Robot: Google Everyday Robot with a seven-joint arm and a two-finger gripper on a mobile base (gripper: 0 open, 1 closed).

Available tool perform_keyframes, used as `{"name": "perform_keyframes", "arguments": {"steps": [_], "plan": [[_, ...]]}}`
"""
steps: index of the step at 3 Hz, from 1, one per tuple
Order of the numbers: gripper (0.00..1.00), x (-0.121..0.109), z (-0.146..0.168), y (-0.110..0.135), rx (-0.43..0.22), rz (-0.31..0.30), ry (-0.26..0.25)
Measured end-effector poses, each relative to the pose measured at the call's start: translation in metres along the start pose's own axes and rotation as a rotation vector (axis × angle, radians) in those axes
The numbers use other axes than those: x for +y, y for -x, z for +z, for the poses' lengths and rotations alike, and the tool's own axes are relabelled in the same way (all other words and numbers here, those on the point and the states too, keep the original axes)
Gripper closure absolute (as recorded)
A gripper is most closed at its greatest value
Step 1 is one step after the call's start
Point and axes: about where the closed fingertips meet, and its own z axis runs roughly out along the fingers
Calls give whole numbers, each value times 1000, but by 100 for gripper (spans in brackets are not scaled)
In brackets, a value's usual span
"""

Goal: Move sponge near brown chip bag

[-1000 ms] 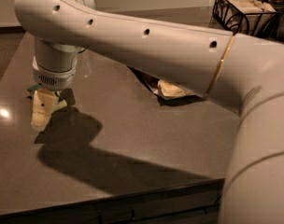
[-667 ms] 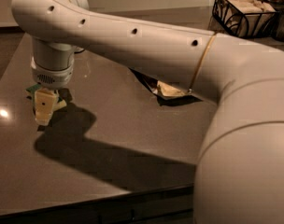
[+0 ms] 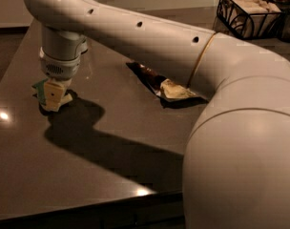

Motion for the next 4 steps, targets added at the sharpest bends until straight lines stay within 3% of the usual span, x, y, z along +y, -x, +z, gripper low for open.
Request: {"name": "perform_keyframes", "arguments": {"steps": [1, 2, 4], "plan": [[88, -2, -33, -9, -27, -16, -11], [100, -6, -69, -32, -17, -43, -50], [100, -35, -117, -108, 96, -76, -129]]}}
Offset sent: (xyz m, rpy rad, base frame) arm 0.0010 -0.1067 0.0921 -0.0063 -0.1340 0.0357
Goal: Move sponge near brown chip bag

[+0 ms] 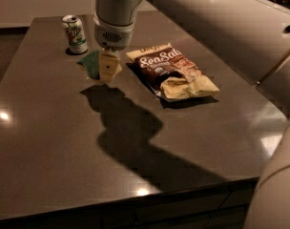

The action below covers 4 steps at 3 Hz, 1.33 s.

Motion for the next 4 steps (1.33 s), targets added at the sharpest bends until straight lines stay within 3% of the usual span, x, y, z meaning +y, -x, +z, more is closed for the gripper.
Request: {"name": "perform_keyframes", "arguments": {"steps": [1, 2, 3, 4], "plan": [[100, -20, 2, -39, 61, -23, 5], [84, -37, 5, -74, 106, -31, 17], [60, -49, 7, -97, 127, -37, 28], [28, -52, 10, -95, 119, -39, 18]]}}
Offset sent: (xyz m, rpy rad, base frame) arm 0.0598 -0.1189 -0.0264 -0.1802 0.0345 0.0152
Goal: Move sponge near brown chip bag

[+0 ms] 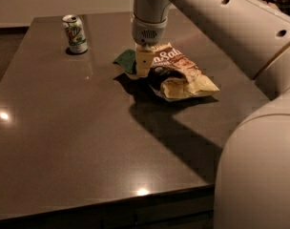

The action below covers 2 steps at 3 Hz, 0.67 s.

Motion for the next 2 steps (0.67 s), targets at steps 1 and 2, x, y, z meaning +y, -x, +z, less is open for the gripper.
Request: {"name": "perform_keyframes", "arguments": {"steps": [1, 2], "plan": [[7, -2, 2, 1, -4, -1, -4], [0, -3, 3, 2, -6, -1, -7]]}}
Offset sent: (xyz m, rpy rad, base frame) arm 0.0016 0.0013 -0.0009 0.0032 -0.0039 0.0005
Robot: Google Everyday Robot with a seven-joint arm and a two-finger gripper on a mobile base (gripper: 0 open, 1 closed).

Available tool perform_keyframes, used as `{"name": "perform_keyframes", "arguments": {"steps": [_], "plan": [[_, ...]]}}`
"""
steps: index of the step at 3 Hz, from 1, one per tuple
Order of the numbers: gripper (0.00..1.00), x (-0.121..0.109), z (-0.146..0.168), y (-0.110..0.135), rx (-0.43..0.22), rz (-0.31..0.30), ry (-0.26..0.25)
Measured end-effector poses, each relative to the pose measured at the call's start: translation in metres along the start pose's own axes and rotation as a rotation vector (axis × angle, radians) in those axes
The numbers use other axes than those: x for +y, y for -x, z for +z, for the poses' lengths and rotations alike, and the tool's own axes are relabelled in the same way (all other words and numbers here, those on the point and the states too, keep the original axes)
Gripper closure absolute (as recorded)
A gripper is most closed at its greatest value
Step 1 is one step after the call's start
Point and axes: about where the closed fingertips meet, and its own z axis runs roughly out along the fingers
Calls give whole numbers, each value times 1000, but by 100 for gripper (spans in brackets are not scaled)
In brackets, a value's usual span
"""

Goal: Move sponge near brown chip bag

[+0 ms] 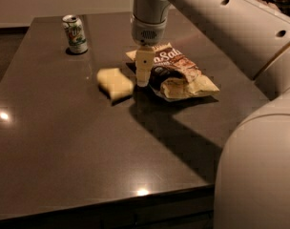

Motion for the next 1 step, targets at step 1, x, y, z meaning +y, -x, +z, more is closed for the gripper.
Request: {"name": "perform_keyframes", "arguments": {"steps": [1], "plan": [[0, 0, 0, 0, 0, 0, 0]]}}
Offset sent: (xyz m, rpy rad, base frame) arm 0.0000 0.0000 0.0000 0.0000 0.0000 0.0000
